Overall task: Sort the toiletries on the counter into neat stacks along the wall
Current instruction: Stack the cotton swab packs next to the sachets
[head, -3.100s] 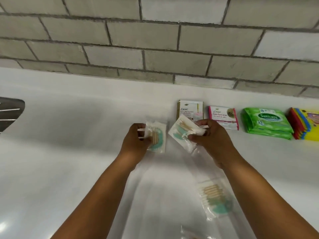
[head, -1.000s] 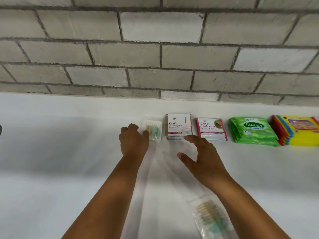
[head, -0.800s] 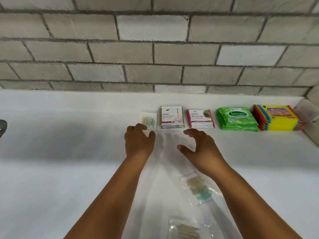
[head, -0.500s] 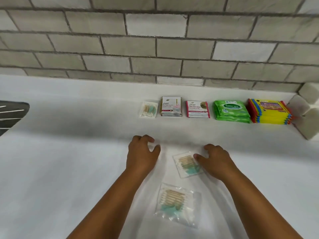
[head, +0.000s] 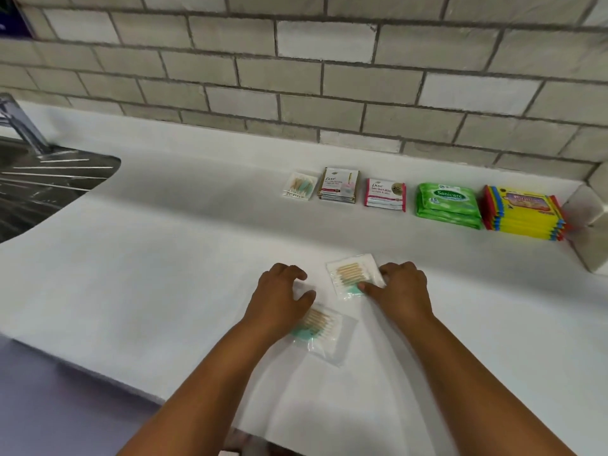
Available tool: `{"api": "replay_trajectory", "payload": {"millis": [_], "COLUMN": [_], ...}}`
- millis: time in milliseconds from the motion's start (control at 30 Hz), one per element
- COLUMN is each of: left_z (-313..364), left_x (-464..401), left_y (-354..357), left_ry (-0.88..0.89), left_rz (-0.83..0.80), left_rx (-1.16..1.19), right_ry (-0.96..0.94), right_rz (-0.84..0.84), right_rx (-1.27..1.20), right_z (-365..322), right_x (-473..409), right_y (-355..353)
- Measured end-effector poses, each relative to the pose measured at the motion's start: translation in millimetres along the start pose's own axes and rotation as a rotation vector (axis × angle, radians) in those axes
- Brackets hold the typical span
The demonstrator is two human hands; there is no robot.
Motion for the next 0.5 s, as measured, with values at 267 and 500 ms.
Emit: {"api": "replay_trajectory", "payload": {"millis": [267, 500], "left_z": [5, 10], "left_x": [25, 32], "left_y": [28, 30], "left_ry": [0.045, 0.060], "left_rz": [-0.264, -0.249], "left_rx": [-0.252, -0.361], "right_ry": [0.019, -0.014], "right_rz": [-0.018, -0.011], "right_rx": [-0.422, -0.697], "right_z": [18, 23], "right_x": [7, 22], "right_y": [-1, -6]}}
Point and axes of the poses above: each hand's wrist, its own x-axis away from the middle knuckle, its own y-axis out of the palm, z = x × y, the point moved 7 cm from there along -x, towards the middle knuckle, and after that the axes turned 3 degrees about x, right-handed, at the moved point
